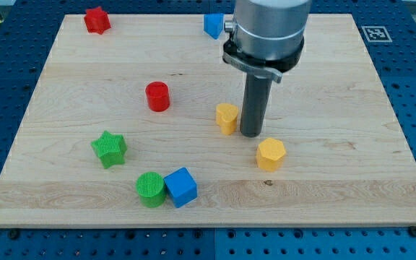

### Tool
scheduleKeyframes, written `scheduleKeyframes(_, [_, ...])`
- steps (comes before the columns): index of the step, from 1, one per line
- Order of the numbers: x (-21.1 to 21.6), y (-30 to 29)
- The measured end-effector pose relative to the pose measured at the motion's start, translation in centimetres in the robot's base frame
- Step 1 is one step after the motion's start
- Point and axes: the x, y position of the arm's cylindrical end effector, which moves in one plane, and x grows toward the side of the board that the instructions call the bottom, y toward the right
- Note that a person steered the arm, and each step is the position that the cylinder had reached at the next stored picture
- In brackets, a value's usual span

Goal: Slide yellow heart towards top center

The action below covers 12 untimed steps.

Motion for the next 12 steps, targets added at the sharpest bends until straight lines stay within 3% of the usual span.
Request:
scheduleKeyframes(1, [0.9, -0.9])
scheduleKeyframes(4, [-5.5, -7.1])
scheduleKeyframes(7, [-4.9, -3.6])
scheduleKeyframes(11, [-14.7, -8.1])
scheduleKeyframes(12, [-14.3, -7.9])
